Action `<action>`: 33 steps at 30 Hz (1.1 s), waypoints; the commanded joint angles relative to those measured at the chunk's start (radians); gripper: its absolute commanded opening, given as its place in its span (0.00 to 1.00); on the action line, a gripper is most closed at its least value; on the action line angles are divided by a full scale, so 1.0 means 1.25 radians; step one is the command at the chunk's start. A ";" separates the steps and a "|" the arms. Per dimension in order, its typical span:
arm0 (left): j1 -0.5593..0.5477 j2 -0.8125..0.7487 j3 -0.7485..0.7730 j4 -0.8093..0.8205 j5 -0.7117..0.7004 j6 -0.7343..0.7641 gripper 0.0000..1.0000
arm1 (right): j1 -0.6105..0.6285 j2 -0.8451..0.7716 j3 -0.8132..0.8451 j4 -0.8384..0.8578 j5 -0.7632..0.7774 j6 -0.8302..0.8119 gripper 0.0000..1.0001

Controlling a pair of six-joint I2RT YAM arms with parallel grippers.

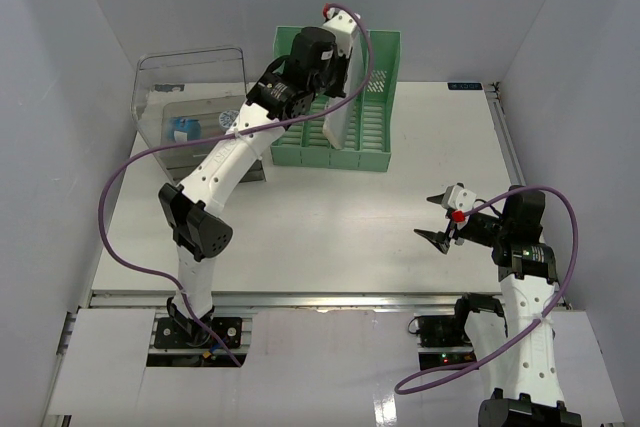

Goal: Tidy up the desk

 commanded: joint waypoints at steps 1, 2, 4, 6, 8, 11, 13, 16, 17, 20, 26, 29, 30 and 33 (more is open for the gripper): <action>0.008 0.023 0.048 0.058 -0.011 -0.017 0.35 | -0.003 -0.004 -0.007 0.012 -0.021 0.005 0.78; 0.009 0.032 0.057 0.059 -0.013 -0.020 0.39 | -0.003 -0.006 -0.007 0.012 -0.020 0.005 0.79; 0.010 0.044 0.071 0.065 -0.016 -0.025 0.42 | -0.003 -0.006 -0.008 0.012 -0.021 0.005 0.79; 0.010 0.055 0.080 0.076 -0.021 -0.031 0.44 | -0.003 -0.007 -0.009 0.012 -0.022 0.005 0.79; 0.012 0.060 0.083 0.089 -0.024 -0.036 0.46 | -0.003 -0.008 -0.010 0.012 -0.023 0.005 0.79; 0.016 0.065 0.083 0.102 -0.037 -0.044 0.48 | -0.003 -0.007 -0.010 0.012 -0.023 0.005 0.79; 0.017 0.063 0.083 0.114 -0.049 -0.052 0.53 | -0.003 -0.007 -0.010 0.012 -0.022 0.005 0.79; 0.019 0.044 0.089 0.134 -0.053 -0.061 0.67 | -0.003 -0.006 -0.012 0.012 -0.022 0.005 0.79; 0.018 0.031 0.090 0.142 -0.047 -0.068 0.71 | -0.003 -0.003 -0.012 0.012 -0.022 0.006 0.79; 0.018 -0.014 0.083 0.166 -0.032 -0.092 0.91 | -0.003 0.008 -0.012 0.012 -0.025 0.010 0.79; 0.018 -0.219 -0.096 0.218 0.010 -0.139 0.98 | -0.004 0.041 -0.006 0.012 -0.021 0.021 0.83; 0.018 -0.396 -0.328 0.278 0.074 -0.156 0.98 | -0.004 0.058 0.004 0.020 -0.001 0.049 0.90; 0.018 -0.464 -0.433 0.314 0.107 -0.156 0.98 | -0.005 0.066 0.011 0.024 0.010 0.061 0.90; 0.018 -0.688 -0.758 0.427 0.180 -0.167 0.98 | -0.007 0.081 0.037 0.047 0.070 0.128 0.90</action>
